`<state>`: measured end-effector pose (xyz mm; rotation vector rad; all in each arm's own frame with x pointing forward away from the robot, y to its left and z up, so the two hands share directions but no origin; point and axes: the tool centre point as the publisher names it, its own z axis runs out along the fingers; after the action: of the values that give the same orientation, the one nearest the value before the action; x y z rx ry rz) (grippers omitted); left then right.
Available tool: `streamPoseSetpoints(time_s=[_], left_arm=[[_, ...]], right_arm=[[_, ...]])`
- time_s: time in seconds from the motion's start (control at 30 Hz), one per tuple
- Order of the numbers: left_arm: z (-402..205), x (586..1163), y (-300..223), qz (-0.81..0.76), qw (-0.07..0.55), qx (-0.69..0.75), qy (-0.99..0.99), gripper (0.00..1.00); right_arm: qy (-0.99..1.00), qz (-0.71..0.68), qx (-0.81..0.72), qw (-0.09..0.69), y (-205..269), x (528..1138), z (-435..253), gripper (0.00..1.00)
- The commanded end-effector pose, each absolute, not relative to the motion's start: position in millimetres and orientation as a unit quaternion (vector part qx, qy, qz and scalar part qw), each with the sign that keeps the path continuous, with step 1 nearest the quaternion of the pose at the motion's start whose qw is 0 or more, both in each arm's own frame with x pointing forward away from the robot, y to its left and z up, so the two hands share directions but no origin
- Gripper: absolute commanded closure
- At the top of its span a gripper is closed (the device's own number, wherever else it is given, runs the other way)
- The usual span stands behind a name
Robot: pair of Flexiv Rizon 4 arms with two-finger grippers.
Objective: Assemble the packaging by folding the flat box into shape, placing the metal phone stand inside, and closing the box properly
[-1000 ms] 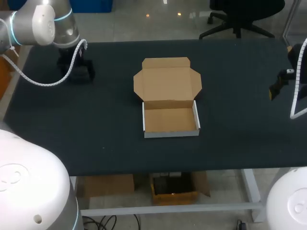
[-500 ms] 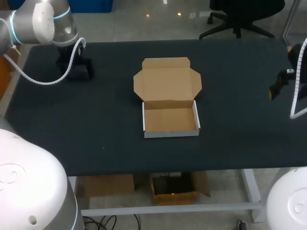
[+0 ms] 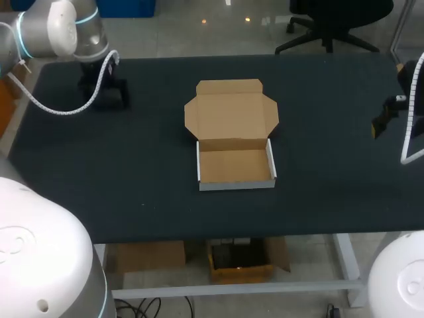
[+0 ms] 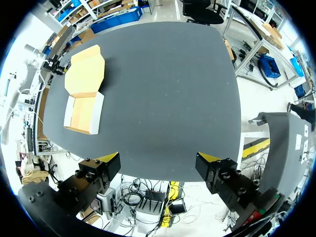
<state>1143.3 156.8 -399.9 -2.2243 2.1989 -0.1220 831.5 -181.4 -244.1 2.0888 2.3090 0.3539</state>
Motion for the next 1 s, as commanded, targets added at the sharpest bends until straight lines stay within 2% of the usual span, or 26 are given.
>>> streamPoseSetpoints(time_s=[0.03,1.0], left_arm=[[-399.7,1150.0,155.8,-0.033,0.004,-0.710,0.703,0.00],[-394.6,1153.4,155.2,-0.024,0.006,-0.706,0.708,0.00]], right_arm=[[0.737,0.112,0.667,0.004,-181.6,830.7,-242.8,0.00],[0.737,0.112,0.667,0.004,-181.6,830.7,-242.8,0.00]])
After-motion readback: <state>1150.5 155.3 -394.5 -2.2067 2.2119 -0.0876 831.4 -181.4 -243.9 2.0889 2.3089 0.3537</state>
